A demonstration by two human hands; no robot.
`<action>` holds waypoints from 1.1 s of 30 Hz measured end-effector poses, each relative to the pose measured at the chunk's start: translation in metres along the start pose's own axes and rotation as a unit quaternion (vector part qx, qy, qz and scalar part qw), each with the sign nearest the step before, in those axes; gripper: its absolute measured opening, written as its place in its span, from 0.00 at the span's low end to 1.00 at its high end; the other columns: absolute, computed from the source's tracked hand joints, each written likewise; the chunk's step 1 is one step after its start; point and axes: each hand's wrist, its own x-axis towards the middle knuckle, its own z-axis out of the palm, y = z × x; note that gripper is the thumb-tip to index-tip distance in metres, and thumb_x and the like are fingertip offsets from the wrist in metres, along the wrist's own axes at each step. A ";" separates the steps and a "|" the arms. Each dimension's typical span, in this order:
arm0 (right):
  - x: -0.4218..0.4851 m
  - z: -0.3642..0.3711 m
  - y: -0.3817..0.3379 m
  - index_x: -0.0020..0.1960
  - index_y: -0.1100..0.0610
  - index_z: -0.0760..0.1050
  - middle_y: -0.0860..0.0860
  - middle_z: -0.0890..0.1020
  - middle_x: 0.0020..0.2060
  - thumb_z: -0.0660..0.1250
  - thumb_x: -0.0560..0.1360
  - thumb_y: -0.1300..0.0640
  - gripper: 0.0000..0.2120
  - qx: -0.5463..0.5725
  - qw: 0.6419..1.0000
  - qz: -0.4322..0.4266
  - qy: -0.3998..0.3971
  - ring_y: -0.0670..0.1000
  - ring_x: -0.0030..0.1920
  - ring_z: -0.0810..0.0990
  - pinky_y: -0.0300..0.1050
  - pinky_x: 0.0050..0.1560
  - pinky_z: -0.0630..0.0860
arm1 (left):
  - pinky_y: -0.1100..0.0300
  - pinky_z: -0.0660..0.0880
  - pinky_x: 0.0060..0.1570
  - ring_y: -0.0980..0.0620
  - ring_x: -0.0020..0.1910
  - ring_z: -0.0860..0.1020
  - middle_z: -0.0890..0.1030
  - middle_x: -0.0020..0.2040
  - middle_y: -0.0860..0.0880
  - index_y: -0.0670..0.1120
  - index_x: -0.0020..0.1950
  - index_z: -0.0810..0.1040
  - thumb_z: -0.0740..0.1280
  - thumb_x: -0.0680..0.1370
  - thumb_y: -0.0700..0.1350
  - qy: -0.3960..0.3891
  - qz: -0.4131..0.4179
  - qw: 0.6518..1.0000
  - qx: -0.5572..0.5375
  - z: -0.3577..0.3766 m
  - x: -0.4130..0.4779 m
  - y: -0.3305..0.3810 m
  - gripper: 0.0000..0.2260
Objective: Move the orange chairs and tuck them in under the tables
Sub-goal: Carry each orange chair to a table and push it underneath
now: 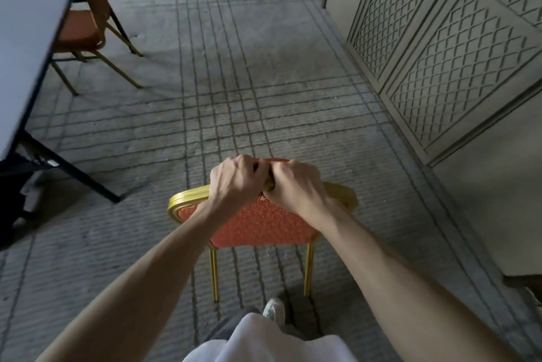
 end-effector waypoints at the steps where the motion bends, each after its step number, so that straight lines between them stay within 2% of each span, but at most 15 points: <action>1: 0.014 -0.001 0.002 0.47 0.54 0.80 0.53 0.84 0.38 0.66 0.73 0.49 0.09 0.005 1.000 0.011 -0.001 0.58 0.38 0.83 0.47 0.38 0.78 | 0.54 0.68 0.37 0.37 0.42 0.80 0.81 0.38 0.40 0.42 0.37 0.79 0.58 0.79 0.57 0.009 -0.008 1.000 -0.009 -0.002 0.015 0.000 0.22; 5: 0.067 -0.010 0.017 0.42 0.53 0.80 0.52 0.83 0.34 0.66 0.73 0.48 0.09 0.073 0.997 -0.005 0.004 0.57 0.35 0.83 0.43 0.33 0.72 | 0.55 0.68 0.37 0.37 0.42 0.79 0.78 0.33 0.42 0.44 0.31 0.72 0.58 0.79 0.60 0.009 -0.010 0.999 -0.032 -0.008 0.072 -0.003 0.24; 9: 0.123 -0.021 0.042 0.43 0.54 0.81 0.53 0.84 0.35 0.64 0.73 0.42 0.16 0.102 0.994 -0.018 0.027 0.57 0.36 0.83 0.44 0.34 0.72 | 0.56 0.63 0.35 0.42 0.33 0.75 0.70 0.26 0.47 0.42 0.31 0.70 0.59 0.80 0.59 0.031 0.008 0.999 -0.032 -0.009 0.131 0.003 0.25; 11: 0.153 -0.021 0.051 0.43 0.54 0.82 0.53 0.84 0.34 0.62 0.72 0.38 0.21 0.112 0.993 -0.021 0.028 0.56 0.35 0.83 0.45 0.35 0.76 | 0.56 0.64 0.35 0.42 0.34 0.76 0.74 0.28 0.45 0.42 0.32 0.72 0.57 0.79 0.61 0.044 0.004 0.999 -0.022 -0.009 0.161 0.005 0.26; 15: 0.242 -0.017 0.080 0.41 0.53 0.81 0.50 0.84 0.32 0.62 0.71 0.35 0.22 0.121 0.992 -0.026 0.037 0.53 0.34 0.83 0.46 0.35 0.79 | 0.56 0.65 0.39 0.39 0.41 0.78 0.76 0.33 0.42 0.44 0.34 0.75 0.56 0.79 0.62 0.057 -0.040 0.998 0.012 -0.002 0.251 0.006 0.25; 17: 0.280 -0.018 0.095 0.42 0.53 0.80 0.51 0.84 0.34 0.62 0.71 0.34 0.23 0.120 0.992 -0.033 0.038 0.54 0.36 0.83 0.47 0.36 0.79 | 0.55 0.65 0.42 0.40 0.46 0.79 0.81 0.40 0.40 0.45 0.37 0.76 0.55 0.78 0.62 0.010 -0.065 0.997 0.026 0.003 0.298 0.010 0.24; 18: 0.302 -0.017 0.103 0.43 0.53 0.80 0.52 0.84 0.35 0.63 0.71 0.33 0.23 0.118 0.992 -0.033 0.033 0.55 0.38 0.83 0.47 0.37 0.79 | 0.55 0.65 0.42 0.42 0.47 0.80 0.82 0.40 0.42 0.44 0.38 0.76 0.55 0.78 0.63 -0.036 -0.080 0.996 0.025 0.003 0.324 0.012 0.24; 21: 0.359 -0.016 0.122 0.47 0.53 0.79 0.53 0.85 0.41 0.65 0.70 0.33 0.23 0.108 0.994 -0.004 -0.002 0.57 0.45 0.83 0.49 0.45 0.79 | 0.56 0.69 0.38 0.52 0.33 0.80 0.81 0.27 0.49 0.44 0.39 0.80 0.52 0.78 0.62 -0.193 -0.067 0.979 -0.013 0.004 0.393 0.005 0.27; 22: 0.377 -0.015 0.126 0.48 0.53 0.79 0.53 0.85 0.42 0.65 0.70 0.33 0.23 0.111 0.994 0.006 -0.013 0.57 0.46 0.83 0.49 0.45 0.79 | 0.56 0.71 0.38 0.53 0.29 0.80 0.81 0.26 0.50 0.44 0.39 0.81 0.50 0.77 0.63 -0.225 -0.055 0.972 -0.029 0.004 0.412 0.001 0.28; 24: 0.403 -0.014 0.129 0.48 0.52 0.79 0.52 0.85 0.41 0.62 0.68 0.28 0.28 0.118 0.993 0.010 -0.024 0.55 0.44 0.83 0.48 0.43 0.78 | 0.56 0.76 0.39 0.52 0.27 0.80 0.81 0.27 0.48 0.43 0.40 0.81 0.48 0.74 0.65 -0.244 -0.038 0.968 -0.050 0.008 0.440 -0.008 0.31; 26: 0.429 -0.018 0.130 0.47 0.53 0.79 0.51 0.84 0.40 0.63 0.66 0.25 0.31 0.129 0.991 0.015 -0.038 0.54 0.41 0.82 0.45 0.39 0.75 | 0.55 0.76 0.39 0.52 0.27 0.79 0.81 0.26 0.48 0.43 0.37 0.81 0.49 0.75 0.65 -0.228 -0.048 0.971 -0.048 0.013 0.467 -0.011 0.31; 28: 0.446 -0.021 0.132 0.46 0.54 0.80 0.51 0.84 0.37 0.67 0.67 0.29 0.28 0.142 0.988 0.024 -0.058 0.53 0.39 0.82 0.43 0.36 0.75 | 0.54 0.71 0.36 0.51 0.31 0.79 0.80 0.27 0.48 0.43 0.37 0.80 0.50 0.78 0.62 -0.185 -0.049 0.981 -0.009 0.017 0.483 -0.011 0.29; 30: 0.469 -0.022 0.133 0.46 0.55 0.80 0.51 0.84 0.38 0.69 0.71 0.37 0.21 0.139 0.988 0.018 -0.065 0.54 0.39 0.84 0.43 0.36 0.77 | 0.53 0.64 0.37 0.47 0.42 0.79 0.79 0.36 0.49 0.47 0.45 0.78 0.49 0.78 0.61 -0.140 -0.029 0.989 0.027 0.020 0.500 -0.017 0.25; 31: 0.478 -0.024 0.131 0.47 0.55 0.80 0.52 0.85 0.39 0.70 0.72 0.40 0.18 0.131 0.989 0.014 -0.060 0.54 0.41 0.84 0.43 0.38 0.77 | 0.53 0.64 0.39 0.45 0.48 0.79 0.78 0.41 0.48 0.49 0.48 0.77 0.47 0.77 0.62 -0.132 -0.020 0.991 0.031 0.019 0.505 -0.021 0.24; 33: 0.499 -0.030 0.123 0.49 0.56 0.81 0.53 0.86 0.42 0.71 0.72 0.42 0.17 0.122 0.992 -0.003 -0.036 0.56 0.44 0.84 0.45 0.40 0.76 | 0.52 0.64 0.42 0.43 0.52 0.78 0.78 0.46 0.48 0.51 0.53 0.76 0.45 0.75 0.63 -0.115 -0.011 0.993 0.028 0.008 0.519 -0.033 0.25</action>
